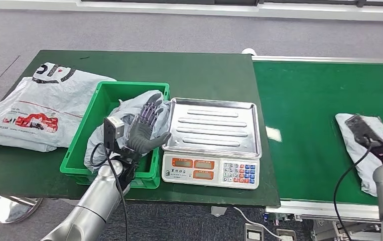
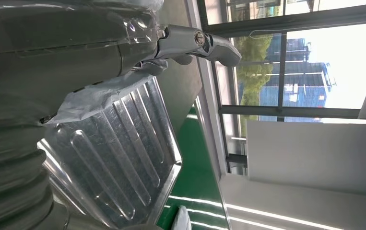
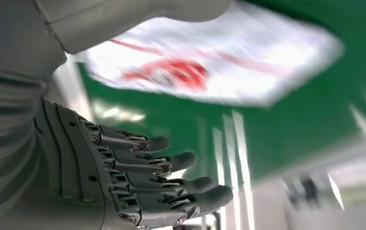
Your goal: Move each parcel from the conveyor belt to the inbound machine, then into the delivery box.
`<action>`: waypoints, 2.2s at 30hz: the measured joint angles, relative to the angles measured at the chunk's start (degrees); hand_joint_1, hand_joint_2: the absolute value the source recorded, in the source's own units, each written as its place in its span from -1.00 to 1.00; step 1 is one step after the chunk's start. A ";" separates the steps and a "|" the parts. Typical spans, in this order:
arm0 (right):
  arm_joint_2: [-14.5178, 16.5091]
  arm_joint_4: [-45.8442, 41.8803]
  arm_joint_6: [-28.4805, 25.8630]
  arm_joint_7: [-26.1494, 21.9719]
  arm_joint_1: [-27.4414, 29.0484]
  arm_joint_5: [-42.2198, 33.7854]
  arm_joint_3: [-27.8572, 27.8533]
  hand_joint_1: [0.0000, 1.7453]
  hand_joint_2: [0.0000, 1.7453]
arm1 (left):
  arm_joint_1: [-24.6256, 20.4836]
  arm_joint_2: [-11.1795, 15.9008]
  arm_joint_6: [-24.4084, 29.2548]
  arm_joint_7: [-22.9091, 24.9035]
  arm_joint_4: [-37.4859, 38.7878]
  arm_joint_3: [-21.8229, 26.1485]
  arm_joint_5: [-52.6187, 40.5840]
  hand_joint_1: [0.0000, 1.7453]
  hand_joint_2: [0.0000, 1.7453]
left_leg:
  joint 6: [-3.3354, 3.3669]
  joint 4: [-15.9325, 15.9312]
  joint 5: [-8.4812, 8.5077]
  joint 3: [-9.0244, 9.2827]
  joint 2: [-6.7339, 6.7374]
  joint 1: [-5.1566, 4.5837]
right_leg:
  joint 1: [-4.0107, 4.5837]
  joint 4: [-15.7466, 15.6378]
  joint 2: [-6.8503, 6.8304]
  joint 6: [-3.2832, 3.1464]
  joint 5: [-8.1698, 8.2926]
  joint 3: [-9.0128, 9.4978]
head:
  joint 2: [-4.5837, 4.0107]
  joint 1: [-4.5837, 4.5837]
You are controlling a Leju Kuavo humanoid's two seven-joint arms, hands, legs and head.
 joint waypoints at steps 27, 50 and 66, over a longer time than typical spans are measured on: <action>-1.20 23.31 11.18 10.27 -3.66 5.94 5.41 -1.00 1.00 | -1.45 -0.26 1.70 0.00 4.12 0.00 -0.74 -1.00 1.00 | 0.03 0.01 0.02 0.00 -0.05 0.00 | 0.00 -0.01 -0.04 0.01 0.00 -0.01 | 0.00 0.00; -1.19 20.11 13.59 7.66 0.63 3.42 5.40 1.00 1.00 | -1.59 -0.33 2.62 0.00 4.96 -0.02 -1.19 -1.00 1.00 | 0.03 0.00 0.02 0.00 -0.05 0.02 | 0.02 -0.01 -0.06 0.01 0.00 0.01 | 0.00 0.01; 0.56 14.78 6.54 -3.51 -0.71 -3.26 5.40 1.00 1.00 | -1.81 0.07 3.38 0.04 5.11 -0.01 -0.66 -1.00 1.00 | 0.02 -0.01 0.03 -0.03 0.02 0.00 | 0.01 0.04 0.03 0.01 0.03 -0.01 | 0.00 0.01</action>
